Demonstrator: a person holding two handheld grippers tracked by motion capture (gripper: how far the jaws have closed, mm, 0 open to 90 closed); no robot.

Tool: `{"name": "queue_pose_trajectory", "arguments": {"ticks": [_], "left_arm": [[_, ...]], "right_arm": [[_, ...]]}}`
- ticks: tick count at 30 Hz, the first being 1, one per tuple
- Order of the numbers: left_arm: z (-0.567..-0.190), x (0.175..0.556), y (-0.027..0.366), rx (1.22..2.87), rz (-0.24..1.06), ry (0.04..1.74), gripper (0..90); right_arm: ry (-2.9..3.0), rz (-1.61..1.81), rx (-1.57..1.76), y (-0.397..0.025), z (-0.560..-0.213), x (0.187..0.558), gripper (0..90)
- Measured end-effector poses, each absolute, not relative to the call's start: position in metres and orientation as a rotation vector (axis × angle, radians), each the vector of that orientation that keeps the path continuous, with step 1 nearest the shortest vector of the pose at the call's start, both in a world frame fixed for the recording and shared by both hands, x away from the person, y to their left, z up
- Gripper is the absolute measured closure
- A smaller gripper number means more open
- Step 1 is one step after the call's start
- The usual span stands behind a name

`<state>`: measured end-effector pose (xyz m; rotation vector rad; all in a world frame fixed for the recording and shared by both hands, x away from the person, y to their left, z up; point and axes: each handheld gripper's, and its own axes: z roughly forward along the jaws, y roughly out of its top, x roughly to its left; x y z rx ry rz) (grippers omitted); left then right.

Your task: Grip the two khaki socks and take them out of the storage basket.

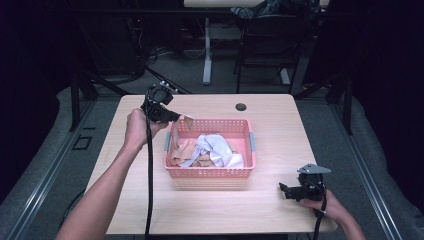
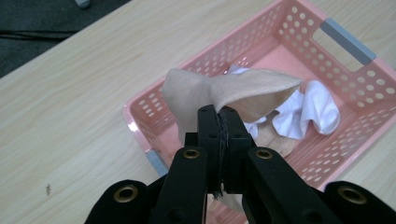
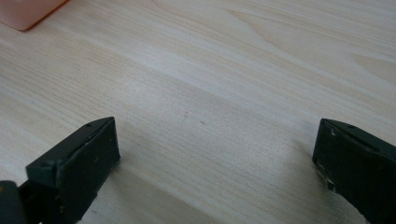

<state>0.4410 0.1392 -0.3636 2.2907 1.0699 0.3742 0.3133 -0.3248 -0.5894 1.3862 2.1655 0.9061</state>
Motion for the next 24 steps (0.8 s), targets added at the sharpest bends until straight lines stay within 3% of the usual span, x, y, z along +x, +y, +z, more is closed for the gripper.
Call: {"name": "queue_pose_trajectory", "arguments": {"ticks": [24], "left_arm": [[-0.339, 0.440, 0.202, 2.182, 0.426, 1.171, 89.0]], "right_arm": [[2.167, 0.897, 1.385, -0.325, -0.589, 0.314, 0.0]]}}
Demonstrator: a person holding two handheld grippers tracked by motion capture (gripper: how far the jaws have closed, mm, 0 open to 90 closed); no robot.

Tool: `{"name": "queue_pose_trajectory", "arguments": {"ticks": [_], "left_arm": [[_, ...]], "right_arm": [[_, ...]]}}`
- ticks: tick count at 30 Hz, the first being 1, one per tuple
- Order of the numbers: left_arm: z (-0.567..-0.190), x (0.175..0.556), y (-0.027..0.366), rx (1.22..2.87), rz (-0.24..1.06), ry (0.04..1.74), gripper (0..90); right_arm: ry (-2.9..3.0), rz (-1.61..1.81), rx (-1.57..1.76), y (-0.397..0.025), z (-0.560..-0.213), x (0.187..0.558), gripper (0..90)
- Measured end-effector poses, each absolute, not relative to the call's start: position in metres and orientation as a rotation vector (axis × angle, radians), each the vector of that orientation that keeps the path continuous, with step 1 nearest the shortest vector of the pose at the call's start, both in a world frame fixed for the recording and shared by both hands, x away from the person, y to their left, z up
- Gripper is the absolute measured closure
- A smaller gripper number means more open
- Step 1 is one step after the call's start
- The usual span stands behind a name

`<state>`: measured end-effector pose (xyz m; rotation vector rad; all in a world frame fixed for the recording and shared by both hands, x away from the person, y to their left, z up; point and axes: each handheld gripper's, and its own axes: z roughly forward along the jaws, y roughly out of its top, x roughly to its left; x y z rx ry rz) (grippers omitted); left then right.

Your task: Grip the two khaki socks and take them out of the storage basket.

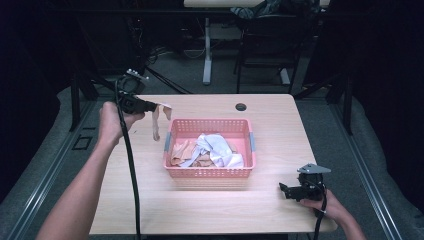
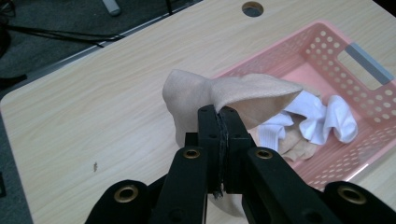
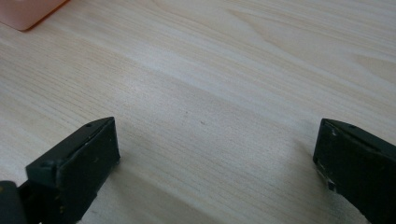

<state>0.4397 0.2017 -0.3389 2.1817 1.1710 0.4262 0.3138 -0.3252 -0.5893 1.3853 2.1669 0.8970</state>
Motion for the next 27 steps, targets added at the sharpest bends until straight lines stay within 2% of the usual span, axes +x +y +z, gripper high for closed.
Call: {"name": "queue_pose_trajectory", "arguments": {"ticks": [15, 27], "left_arm": [[-0.352, 0.436, 0.239, 2.168, 0.434, 1.266, 89.0], [-0.389, 0.435, 0.267, 2.166, 0.384, 1.371, 89.0]], "right_arm": [[2.166, 0.897, 1.383, -0.325, -0.589, 0.314, 0.0], [2.172, 0.887, 1.383, -0.325, -0.589, 0.314, 0.0]]}}
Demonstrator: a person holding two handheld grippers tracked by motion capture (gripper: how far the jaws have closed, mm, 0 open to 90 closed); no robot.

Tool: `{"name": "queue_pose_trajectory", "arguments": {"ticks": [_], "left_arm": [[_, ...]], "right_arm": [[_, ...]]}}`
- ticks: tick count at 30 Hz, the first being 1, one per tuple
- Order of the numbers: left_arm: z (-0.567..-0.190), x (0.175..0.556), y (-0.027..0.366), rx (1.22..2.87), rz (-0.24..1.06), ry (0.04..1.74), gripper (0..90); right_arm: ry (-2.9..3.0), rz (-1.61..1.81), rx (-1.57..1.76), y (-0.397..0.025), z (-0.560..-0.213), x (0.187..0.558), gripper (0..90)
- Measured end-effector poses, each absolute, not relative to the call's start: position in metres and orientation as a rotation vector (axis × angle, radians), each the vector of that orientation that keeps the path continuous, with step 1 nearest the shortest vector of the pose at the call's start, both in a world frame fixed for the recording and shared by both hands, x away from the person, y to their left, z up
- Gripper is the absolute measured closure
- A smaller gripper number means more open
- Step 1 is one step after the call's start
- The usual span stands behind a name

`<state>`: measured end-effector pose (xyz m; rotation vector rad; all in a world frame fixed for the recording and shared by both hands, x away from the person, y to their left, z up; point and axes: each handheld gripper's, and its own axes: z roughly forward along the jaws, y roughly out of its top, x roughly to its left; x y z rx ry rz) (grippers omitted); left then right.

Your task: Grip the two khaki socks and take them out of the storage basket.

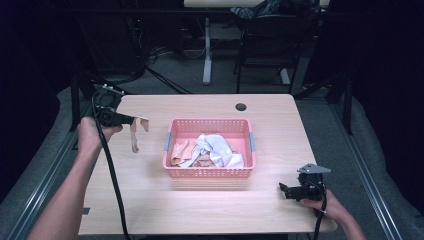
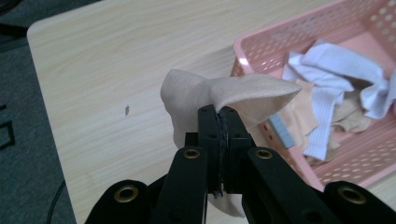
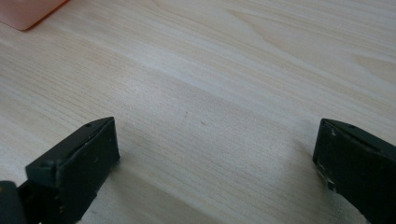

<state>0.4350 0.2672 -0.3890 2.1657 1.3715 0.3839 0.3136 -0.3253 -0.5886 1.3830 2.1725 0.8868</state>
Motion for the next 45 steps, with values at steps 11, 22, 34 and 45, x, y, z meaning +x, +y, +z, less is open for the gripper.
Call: {"name": "queue_pose_trajectory", "arguments": {"ticks": [11, 22, 34, 45], "left_arm": [[-0.426, 0.439, 0.286, 2.159, 0.331, 1.483, 89.0], [-0.462, 0.445, 0.287, 2.174, 0.254, 1.550, 89.0], [-0.500, 0.449, 0.292, 2.139, 0.149, 1.622, 85.4], [-0.476, 0.438, 0.272, 2.117, 0.181, 1.536, 36.4]], "right_arm": [[2.169, 0.894, 1.386, -0.325, -0.589, 0.314, 0.0], [2.171, 0.893, 1.384, -0.325, -0.589, 0.314, 0.0], [2.169, 0.907, 1.389, -0.325, -0.589, 0.314, 0.0], [2.171, 0.895, 1.385, -0.325, -0.589, 0.314, 0.0]]}}
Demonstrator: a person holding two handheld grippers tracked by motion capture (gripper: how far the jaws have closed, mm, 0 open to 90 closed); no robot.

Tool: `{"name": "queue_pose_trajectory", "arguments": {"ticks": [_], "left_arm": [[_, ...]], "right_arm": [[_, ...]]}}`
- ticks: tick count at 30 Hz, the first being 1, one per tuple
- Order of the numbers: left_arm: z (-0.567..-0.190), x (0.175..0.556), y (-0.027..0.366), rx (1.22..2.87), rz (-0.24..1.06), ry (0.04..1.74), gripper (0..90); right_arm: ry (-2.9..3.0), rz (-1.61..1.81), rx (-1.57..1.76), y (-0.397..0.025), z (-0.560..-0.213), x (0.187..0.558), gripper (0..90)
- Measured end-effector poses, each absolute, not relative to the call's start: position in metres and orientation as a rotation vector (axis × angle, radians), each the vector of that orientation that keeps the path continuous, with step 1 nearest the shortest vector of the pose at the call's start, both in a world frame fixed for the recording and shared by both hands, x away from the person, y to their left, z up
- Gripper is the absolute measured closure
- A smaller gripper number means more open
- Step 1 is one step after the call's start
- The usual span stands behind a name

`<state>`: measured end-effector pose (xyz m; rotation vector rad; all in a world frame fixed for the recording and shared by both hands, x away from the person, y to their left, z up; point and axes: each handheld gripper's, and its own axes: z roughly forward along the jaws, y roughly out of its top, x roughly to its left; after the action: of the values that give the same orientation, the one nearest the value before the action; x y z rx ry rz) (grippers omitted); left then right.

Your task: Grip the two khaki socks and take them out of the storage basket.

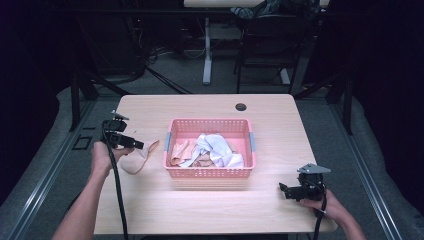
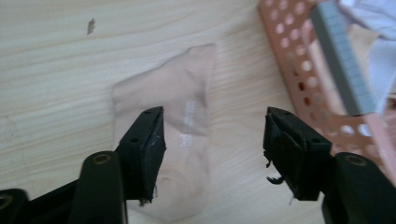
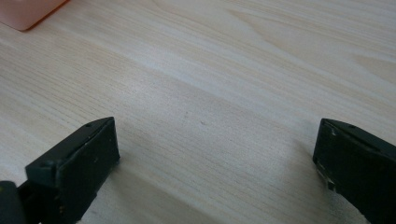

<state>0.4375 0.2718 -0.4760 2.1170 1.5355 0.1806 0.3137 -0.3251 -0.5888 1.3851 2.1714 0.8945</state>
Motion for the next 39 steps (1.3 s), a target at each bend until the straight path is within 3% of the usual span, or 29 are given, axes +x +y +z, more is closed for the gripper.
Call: {"name": "queue_pose_trajectory", "arguments": {"ticks": [14, 24, 28, 39], "left_arm": [[-0.444, 0.437, 0.215, 2.135, 0.243, 1.385, 15.4], [-0.457, 0.435, 0.164, 2.197, 0.226, 1.274, 14.9], [-0.469, 0.436, 0.149, 2.240, 0.217, 1.259, 17.5], [-0.494, 0.445, 0.122, 2.328, 0.214, 1.260, 46.5]], "right_arm": [[2.172, 0.894, 1.386, -0.325, -0.589, 0.314, 0.0], [2.172, 0.893, 1.385, -0.325, -0.589, 0.314, 0.0], [2.172, 0.893, 1.385, -0.325, -0.589, 0.314, 0.0], [2.173, 0.893, 1.386, -0.325, -0.589, 0.314, 0.0]]}}
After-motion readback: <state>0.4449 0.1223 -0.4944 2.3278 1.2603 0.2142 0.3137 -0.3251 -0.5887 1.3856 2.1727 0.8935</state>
